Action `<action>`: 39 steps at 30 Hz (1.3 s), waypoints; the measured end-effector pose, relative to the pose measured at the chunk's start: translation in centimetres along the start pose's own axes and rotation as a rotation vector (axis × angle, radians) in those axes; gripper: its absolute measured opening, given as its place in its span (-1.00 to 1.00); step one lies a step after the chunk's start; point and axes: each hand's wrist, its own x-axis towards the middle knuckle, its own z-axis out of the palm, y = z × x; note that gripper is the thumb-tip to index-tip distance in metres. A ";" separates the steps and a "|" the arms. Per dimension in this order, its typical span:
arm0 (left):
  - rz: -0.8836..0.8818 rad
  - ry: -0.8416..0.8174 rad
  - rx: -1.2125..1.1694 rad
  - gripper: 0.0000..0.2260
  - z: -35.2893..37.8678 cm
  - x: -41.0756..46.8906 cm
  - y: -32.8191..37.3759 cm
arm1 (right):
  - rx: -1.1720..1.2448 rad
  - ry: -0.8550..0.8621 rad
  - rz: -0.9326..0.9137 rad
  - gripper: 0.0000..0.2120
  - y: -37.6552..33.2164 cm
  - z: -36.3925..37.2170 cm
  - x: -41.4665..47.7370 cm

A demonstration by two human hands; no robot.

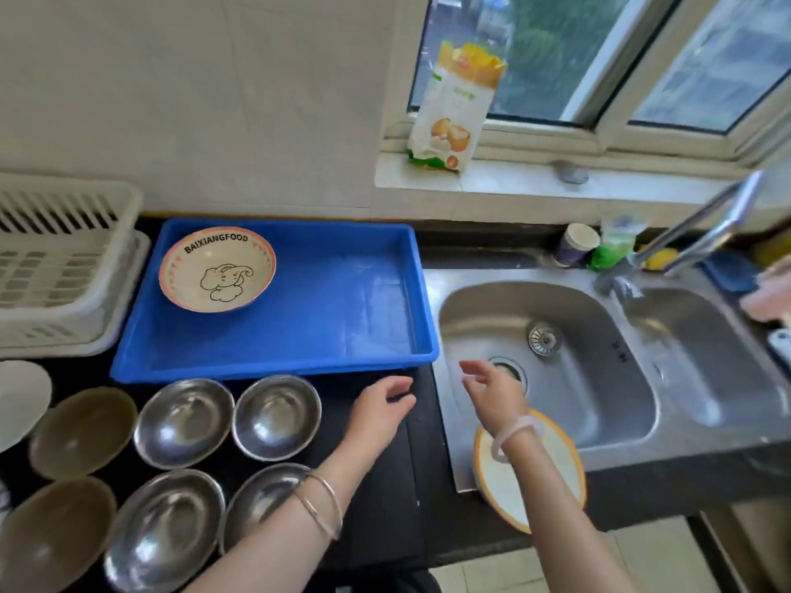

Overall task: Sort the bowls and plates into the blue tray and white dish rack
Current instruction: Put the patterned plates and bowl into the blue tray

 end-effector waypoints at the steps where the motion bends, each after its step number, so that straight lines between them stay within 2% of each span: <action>1: -0.008 -0.074 0.051 -0.68 1.7 -0.5 0.0 | -0.041 0.042 0.028 -0.70 1.9 -1.3 -0.8; 4: -0.059 -0.225 0.123 -0.61 5.8 -1.7 -0.2 | -0.149 0.092 0.120 -0.63 6.9 -4.1 -2.8; 8: -0.172 -0.303 0.021 -0.56 9.5 -2.6 -0.6 | -0.139 0.083 0.254 -0.57 11.7 -6.0 -4.5; 13: -0.301 -0.315 -0.075 -0.49 11.2 -2.9 -1.6 | 0.053 0.111 0.371 -0.73 14.4 -6.3 -5.6; 19: -0.289 -0.277 -0.130 -0.50 11.1 -2.4 -1.1 | 0.132 0.141 0.315 -0.78 14.4 -6.7 -5.6; 25: -0.259 -0.192 -0.255 -0.60 5.6 -0.9 1.4 | 0.296 0.165 0.225 -0.87 9.7 -7.1 -3.2; 30: -0.178 -0.119 -0.396 -0.72 -0.8 -0.3 3.4 | 0.488 0.090 0.186 -0.90 3.1 -5.7 -0.2; 34: -0.100 0.038 -0.510 -0.78 -6.1 0.1 3.7 | 0.535 0.015 0.138 -0.88 -3.0 -2.9 2.3; 39: 0.021 0.230 -0.630 -0.75 -12.3 1.0 3.4 | 0.505 -0.089 0.059 -0.86 -10.9 1.7 5.1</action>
